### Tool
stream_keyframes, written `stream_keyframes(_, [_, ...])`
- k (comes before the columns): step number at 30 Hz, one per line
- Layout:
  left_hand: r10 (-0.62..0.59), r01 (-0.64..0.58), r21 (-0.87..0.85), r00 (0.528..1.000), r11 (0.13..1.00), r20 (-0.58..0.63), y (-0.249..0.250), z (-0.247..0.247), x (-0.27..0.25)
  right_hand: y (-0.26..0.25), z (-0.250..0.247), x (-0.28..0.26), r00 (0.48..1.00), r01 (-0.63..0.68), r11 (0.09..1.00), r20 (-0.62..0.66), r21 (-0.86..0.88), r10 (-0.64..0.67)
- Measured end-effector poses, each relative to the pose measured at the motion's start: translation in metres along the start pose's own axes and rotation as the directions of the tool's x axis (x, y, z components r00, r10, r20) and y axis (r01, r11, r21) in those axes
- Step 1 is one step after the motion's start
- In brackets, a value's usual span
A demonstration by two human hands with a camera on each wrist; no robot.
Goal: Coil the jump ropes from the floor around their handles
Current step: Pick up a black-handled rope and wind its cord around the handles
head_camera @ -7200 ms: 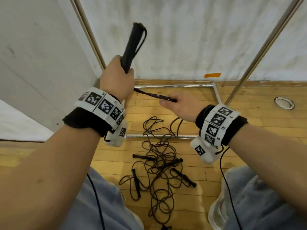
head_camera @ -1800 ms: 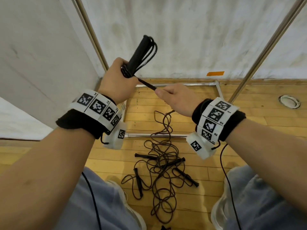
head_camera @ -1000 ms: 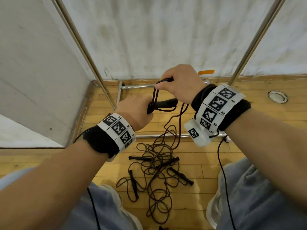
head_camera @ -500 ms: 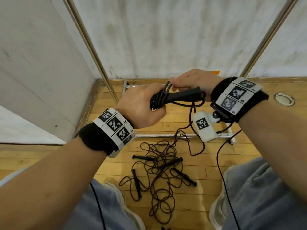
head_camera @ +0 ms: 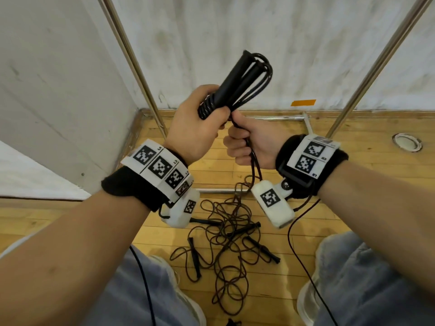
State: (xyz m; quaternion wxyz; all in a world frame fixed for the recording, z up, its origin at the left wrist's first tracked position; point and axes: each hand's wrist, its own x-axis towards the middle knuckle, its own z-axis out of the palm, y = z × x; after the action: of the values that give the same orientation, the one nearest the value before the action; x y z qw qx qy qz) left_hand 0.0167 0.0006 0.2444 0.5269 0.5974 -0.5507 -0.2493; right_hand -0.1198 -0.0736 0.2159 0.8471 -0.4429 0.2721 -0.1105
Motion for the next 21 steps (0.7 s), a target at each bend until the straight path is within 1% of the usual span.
stream_keyframes(1, [-0.013,0.013,-0.011,1.0,1.0,-0.007,0.0,0.0,0.002,-0.002,0.004,0.0,0.997,0.029,0.999,-0.066,-0.017,-0.03])
stream_keyframes(2, [-0.029,0.028,-0.011,0.999,1.0,-0.021,0.0,0.0,0.003,-0.002,0.008,0.001,0.983,0.08,0.994,-0.161,-0.076,-0.092])
stream_keyframes(3, [-0.047,0.046,-0.011,0.998,0.999,-0.04,0.0,0.0,0.005,0.0,0.011,0.003,0.942,0.146,0.964,-0.266,-0.221,-0.204])
stream_keyframes(4, [-0.067,0.067,-0.009,0.996,0.998,-0.062,0.001,0.0,0.006,0.002,0.016,0.003,0.874,0.189,0.883,-0.336,-0.43,-0.35])
stream_keyframes(5, [-0.086,0.086,-0.003,0.993,0.996,-0.085,0.002,0.0,0.008,0.004,0.02,0.003,0.797,0.193,0.746,-0.342,-0.638,-0.498])
stream_keyframes(6, [-0.101,0.102,0.008,0.989,0.995,-0.106,0.003,0.0,0.009,0.007,0.021,0.003,0.739,0.165,0.594,-0.3,-0.787,-0.603])
stream_keyframes(7, [-0.111,0.114,0.017,0.987,0.993,-0.116,0.004,-0.001,0.01,0.008,0.019,0.003,0.709,0.131,0.477,-0.254,-0.869,-0.658])
stream_keyframes(9, [-0.116,0.118,0.026,0.989,0.993,-0.089,0.007,0.0,0.01,0.008,0.01,0.003,0.707,0.043,0.328,-0.203,-0.944,-0.677])
stream_keyframes(11, [-0.111,0.111,0.03,0.994,0.993,-0.004,0.011,0.003,0.005,0.0,-0.001,0.003,0.679,-0.114,0.117,-0.163,-0.987,-0.715])
stream_keyframes(12, [-0.107,0.106,0.031,0.993,0.994,0.042,0.013,0.006,0.002,-0.004,-0.004,0.003,0.661,-0.164,0.078,-0.168,-0.983,-0.731])
stream_keyframes(13, [-0.103,0.1,0.036,0.992,0.994,0.076,0.015,0.009,0.001,-0.007,-0.005,0.005,0.646,-0.18,0.121,-0.21,-0.976,-0.734])
stream_keyframes(14, [-0.099,0.096,0.046,0.991,0.994,0.087,0.017,0.011,0.0,-0.008,-0.003,0.007,0.654,-0.158,0.211,-0.263,-0.964,-0.709])
stream_keyframes(15, [-0.098,0.094,0.05,0.992,0.994,0.084,0.018,0.011,0.001,-0.008,-0.001,0.009,0.696,-0.102,0.342,-0.313,-0.934,-0.647])
stream_keyframes(16, [-0.098,0.094,0.051,0.993,0.994,0.068,0.019,0.011,0.002,-0.007,0.003,0.01,0.759,-0.021,0.5,-0.339,-0.866,-0.556])
stream_keyframes(17, [-0.097,0.094,0.063,0.994,0.994,0.043,0.02,0.009,0.005,-0.005,0.006,0.009,0.825,0.06,0.651,-0.329,-0.757,-0.459])
stream_keyframes(18, [-0.096,0.094,0.087,0.995,0.992,0.017,0.021,0.005,0.008,-0.003,0.009,0.008,0.883,0.113,0.756,-0.285,-0.644,-0.374])
stream_keyframes(19, [-0.095,0.095,0.11,0.995,0.989,-0.005,0.021,0.001,0.01,-0.002,0.01,0.006,0.92,0.128,0.8,-0.231,-0.587,-0.317])
stream_keyframes(20, [-0.095,0.097,0.12,0.995,0.988,-0.021,0.019,-0.004,0.013,-0.002,0.012,0.005,0.932,0.125,0.777,-0.195,-0.617,-0.304])
stream_keyframes(21, [-0.102,0.105,0.122,0.994,0.987,-0.029,0.017,-0.009,0.015,-0.001,0.01,0.005,0.926,0.13,0.739,-0.185,-0.661,-0.328])
